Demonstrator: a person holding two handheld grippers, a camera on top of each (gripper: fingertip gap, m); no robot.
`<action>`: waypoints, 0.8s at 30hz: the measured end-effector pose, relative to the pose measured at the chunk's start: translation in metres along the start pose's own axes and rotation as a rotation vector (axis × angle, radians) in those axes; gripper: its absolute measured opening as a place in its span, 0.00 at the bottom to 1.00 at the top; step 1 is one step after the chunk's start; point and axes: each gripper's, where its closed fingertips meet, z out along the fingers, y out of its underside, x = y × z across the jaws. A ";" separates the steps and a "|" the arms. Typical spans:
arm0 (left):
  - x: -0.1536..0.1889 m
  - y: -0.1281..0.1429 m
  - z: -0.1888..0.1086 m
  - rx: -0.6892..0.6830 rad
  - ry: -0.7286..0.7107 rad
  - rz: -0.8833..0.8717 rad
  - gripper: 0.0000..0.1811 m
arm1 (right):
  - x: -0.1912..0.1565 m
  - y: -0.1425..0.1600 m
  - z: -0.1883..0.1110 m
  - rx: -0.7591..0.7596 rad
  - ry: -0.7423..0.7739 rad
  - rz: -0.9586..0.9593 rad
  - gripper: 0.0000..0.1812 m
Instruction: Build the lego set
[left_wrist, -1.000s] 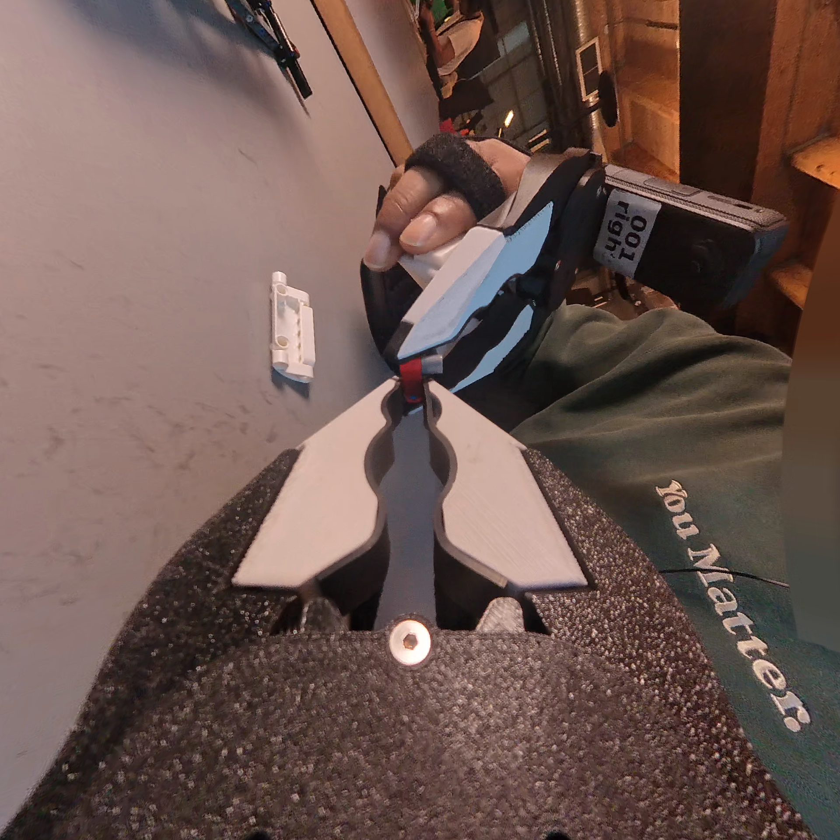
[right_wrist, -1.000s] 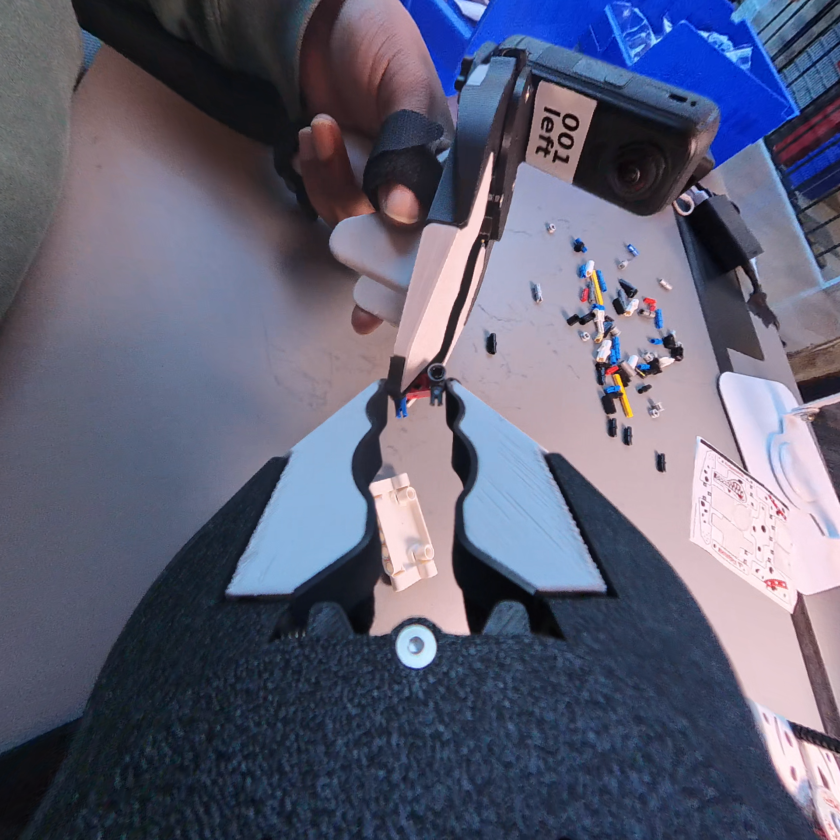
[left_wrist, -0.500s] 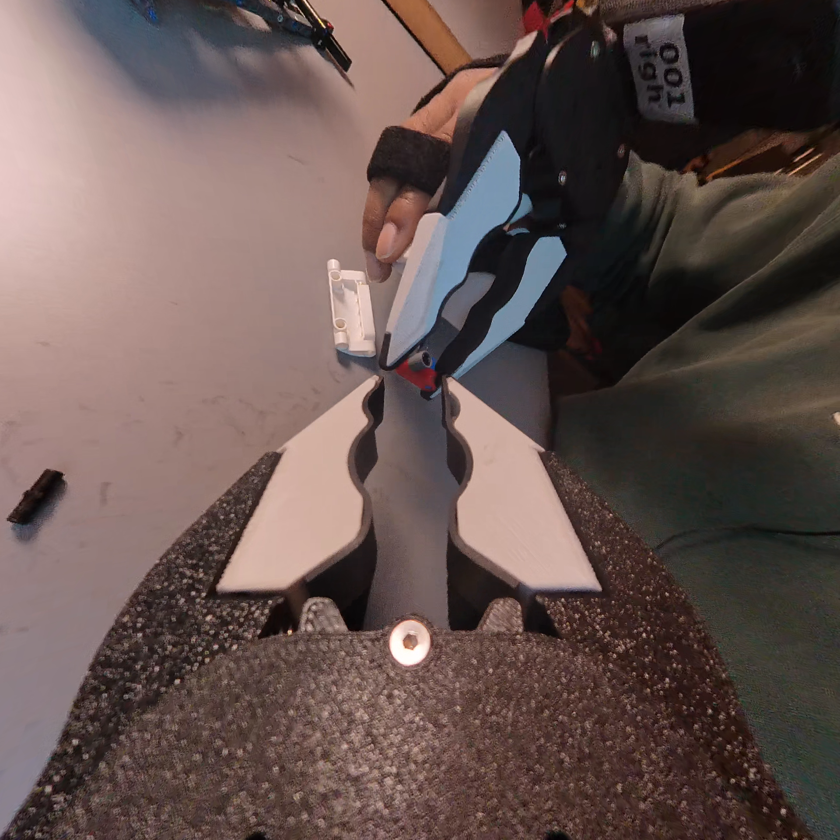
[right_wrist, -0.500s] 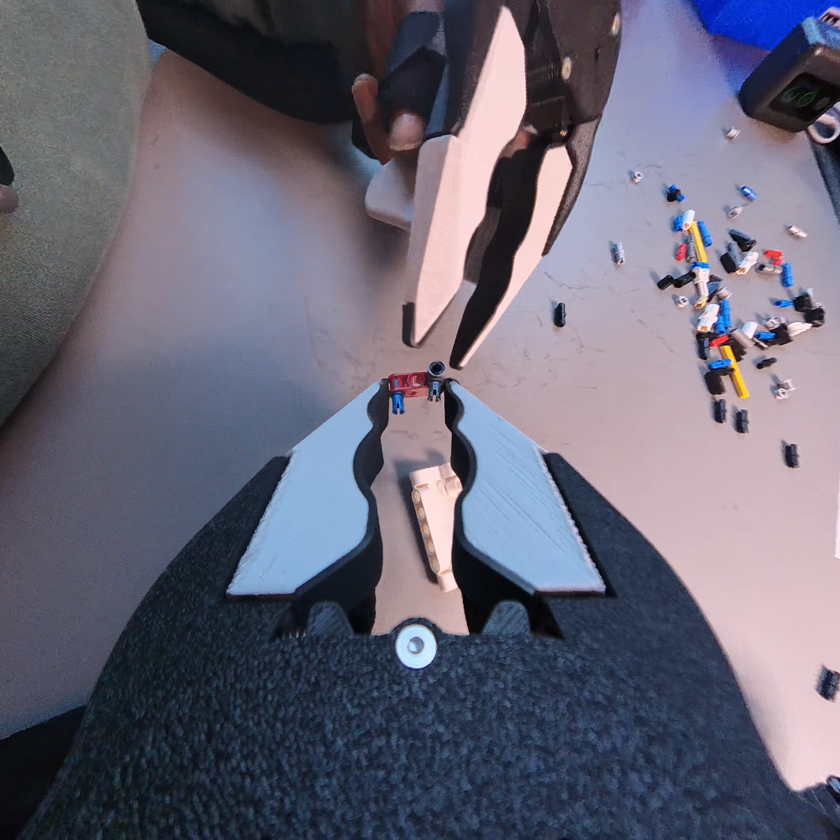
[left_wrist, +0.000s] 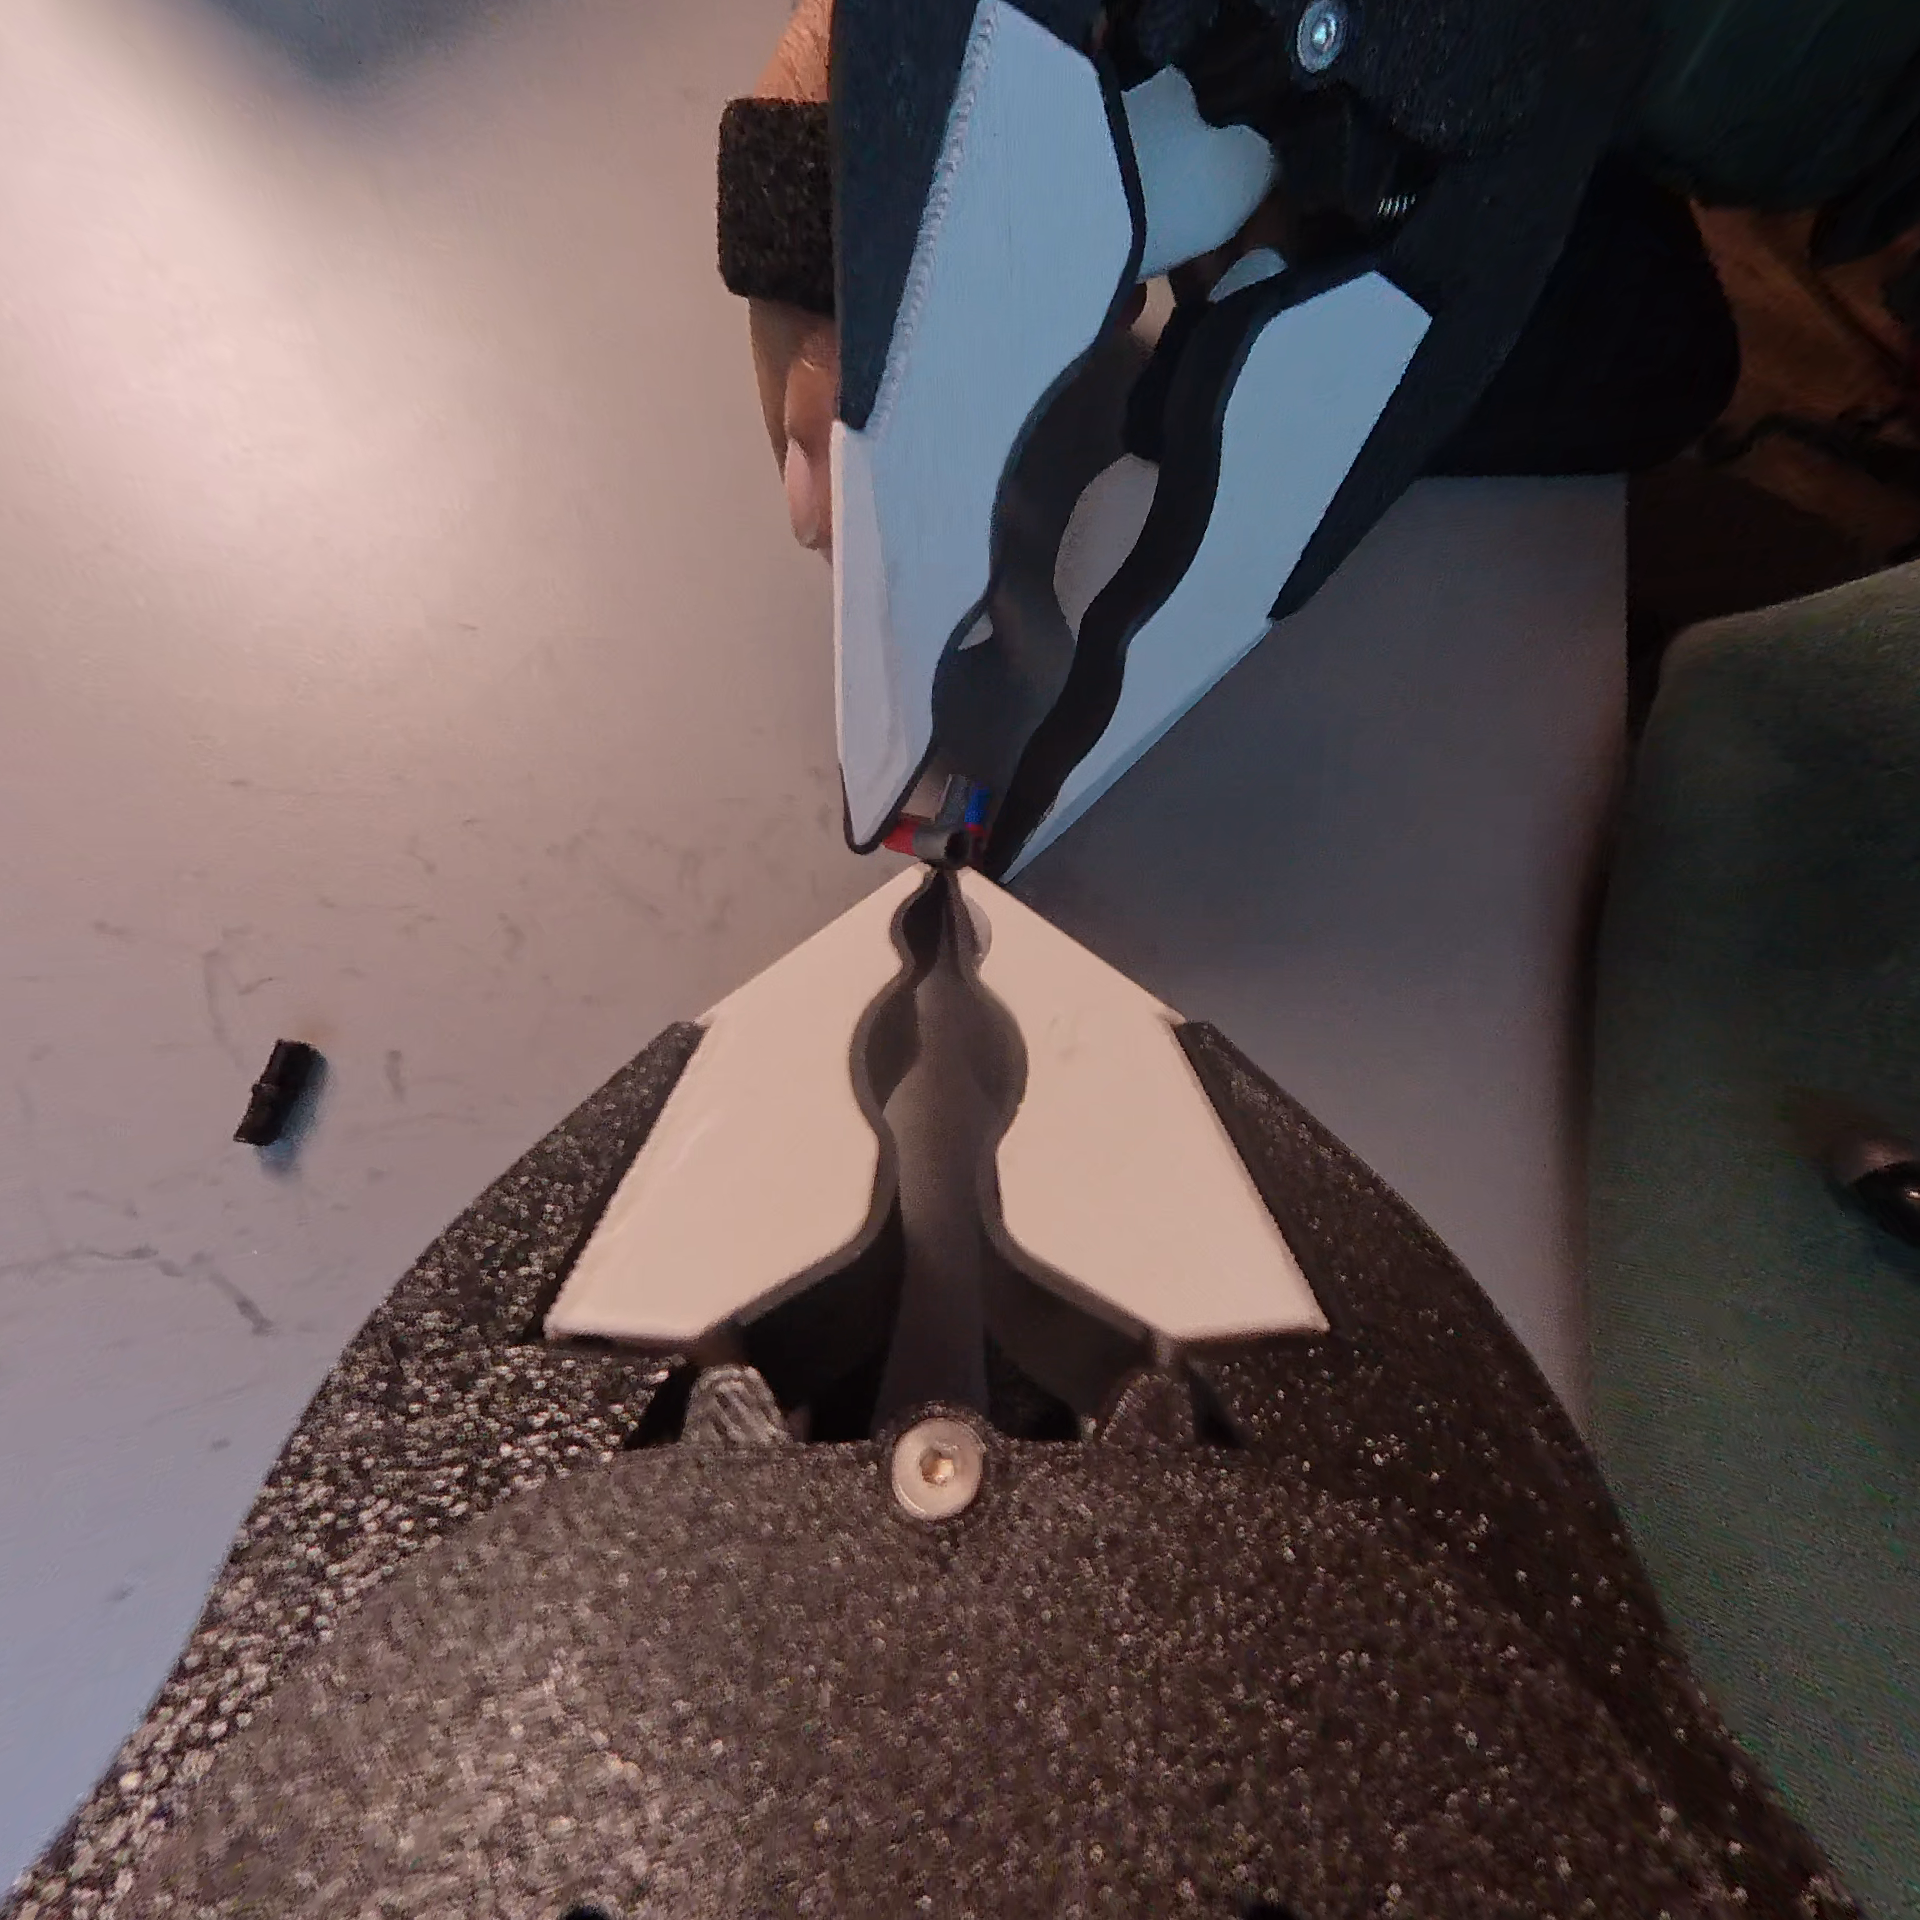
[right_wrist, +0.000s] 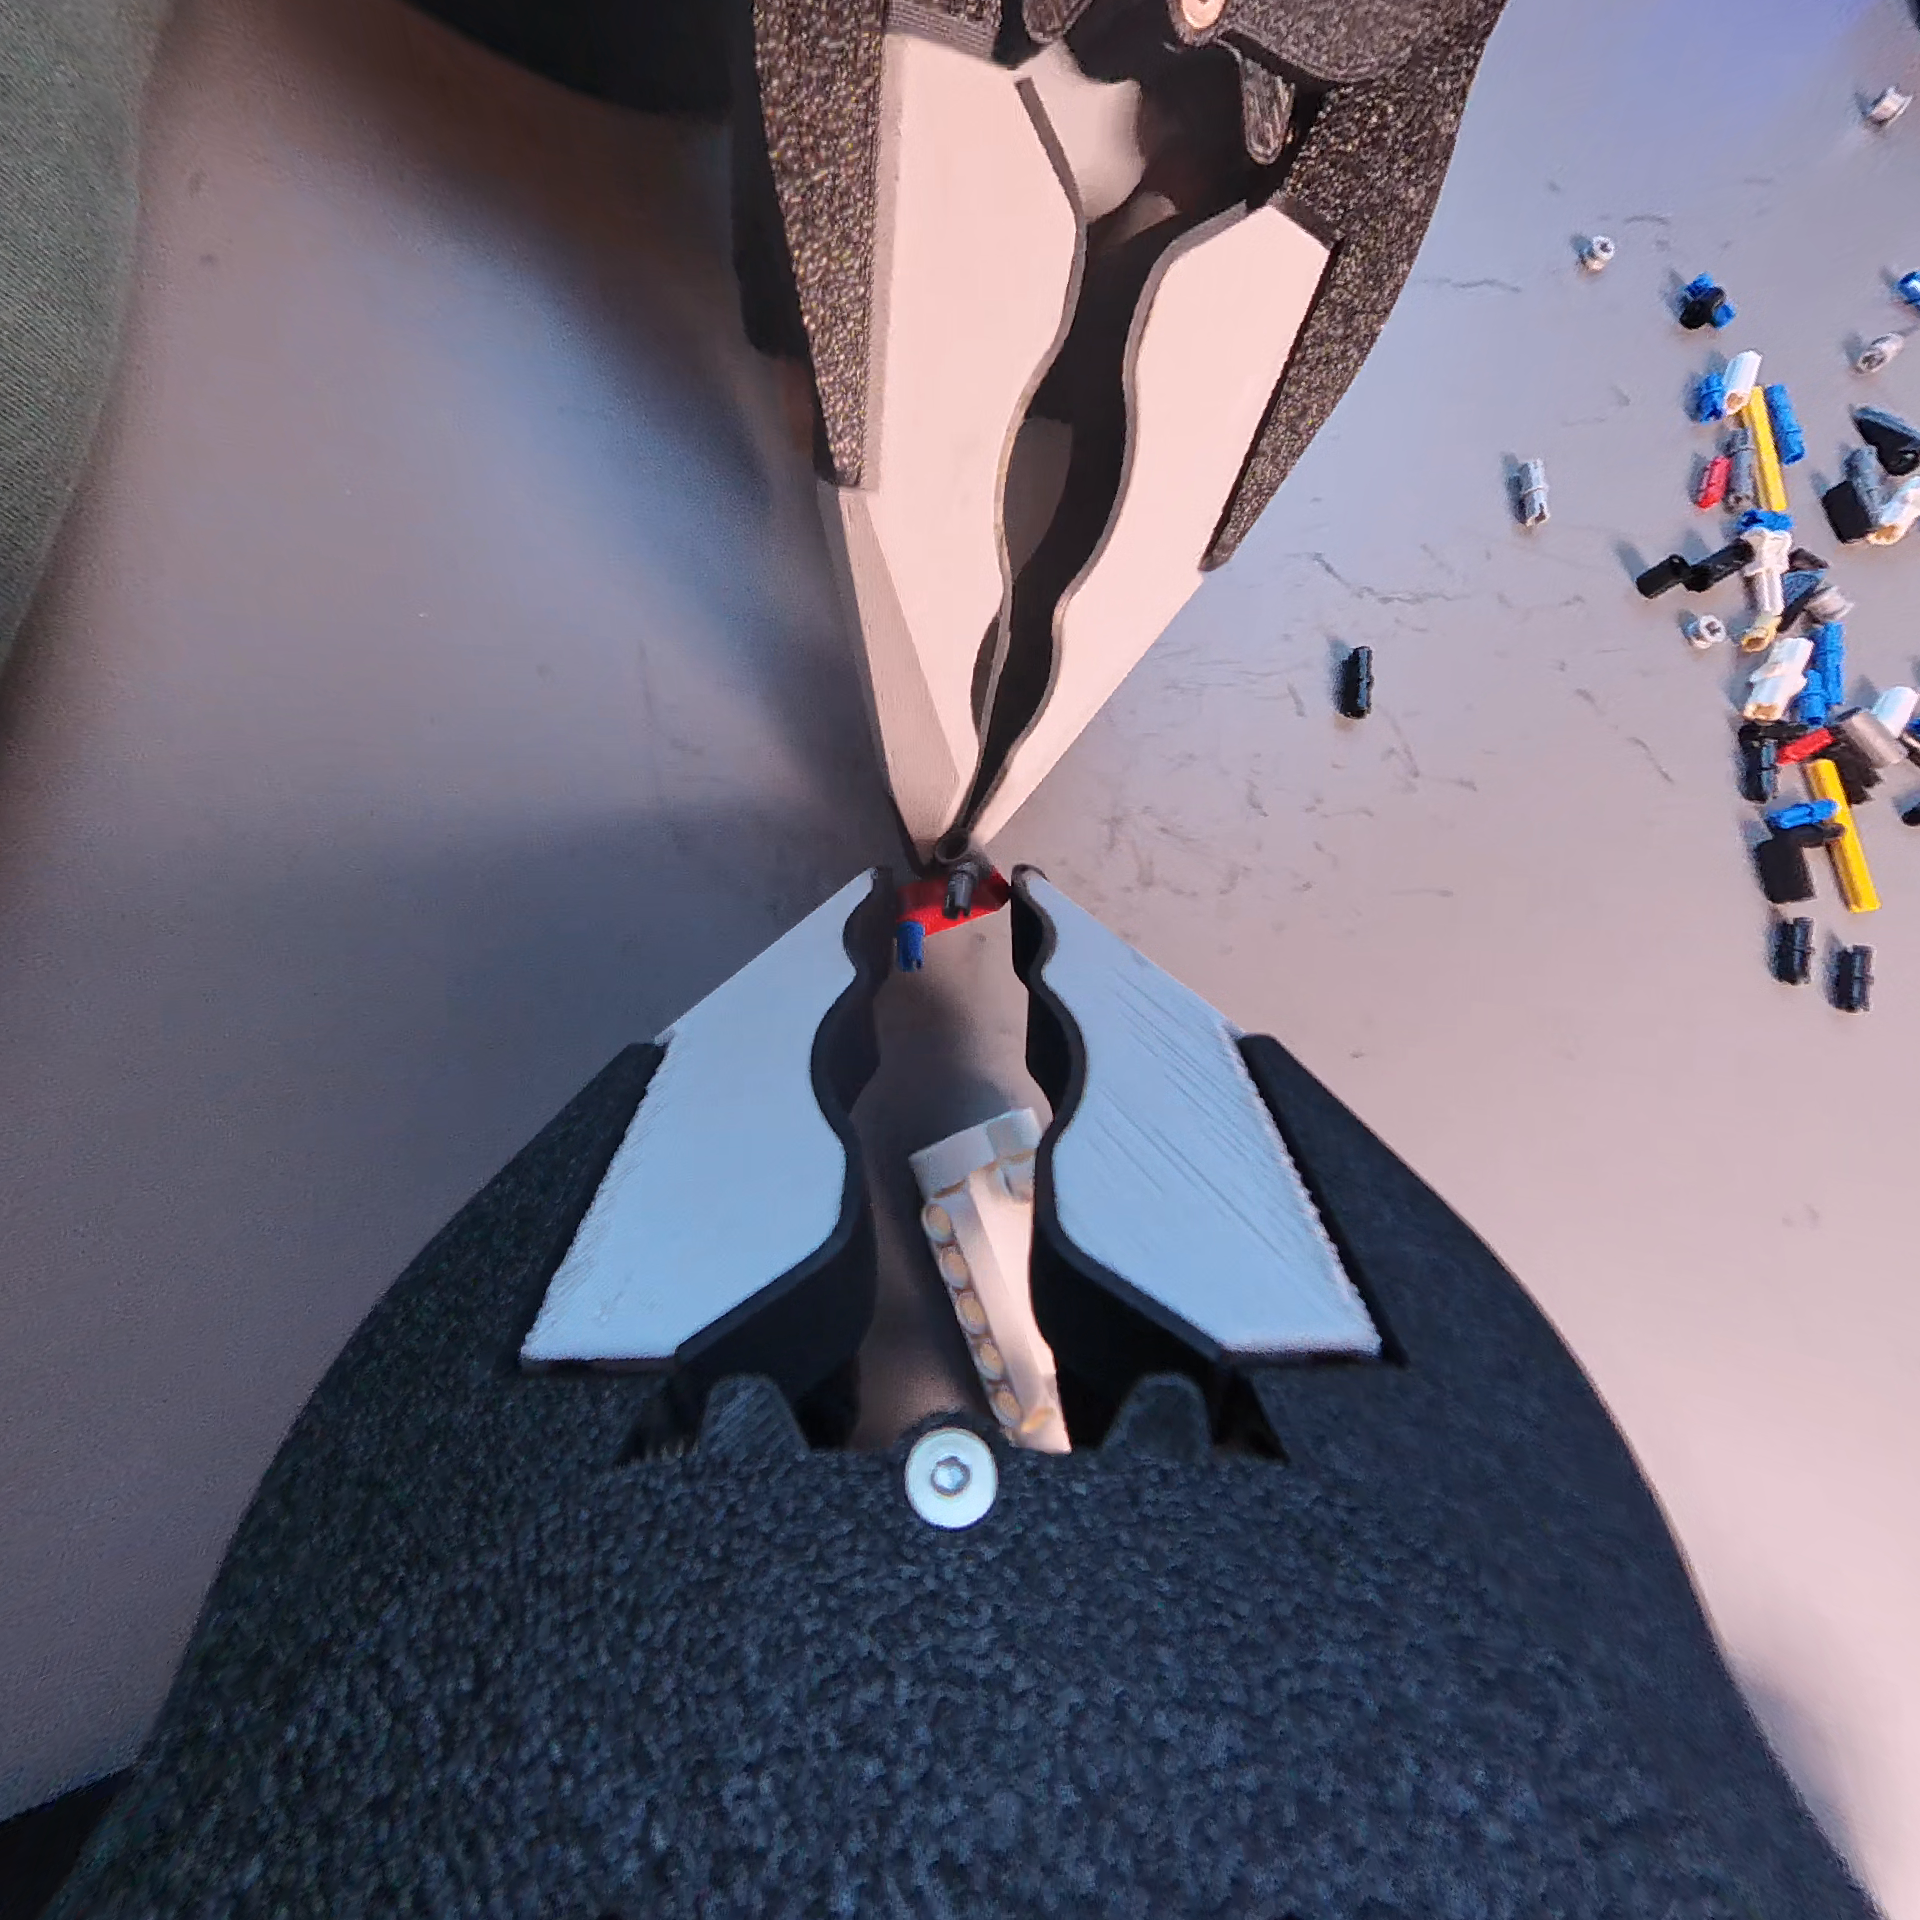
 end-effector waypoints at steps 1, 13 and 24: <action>-0.001 0.000 -0.001 0.001 -0.002 -0.002 0.00 | 0.000 0.000 0.001 -0.003 -0.001 0.000 0.12; -0.012 -0.001 -0.012 0.047 0.001 -0.034 0.05 | 0.013 -0.004 -0.009 0.013 0.006 0.011 0.20; -0.011 -0.004 -0.012 0.069 -0.008 0.071 0.10 | 0.008 0.041 -0.057 -0.059 0.002 0.073 0.24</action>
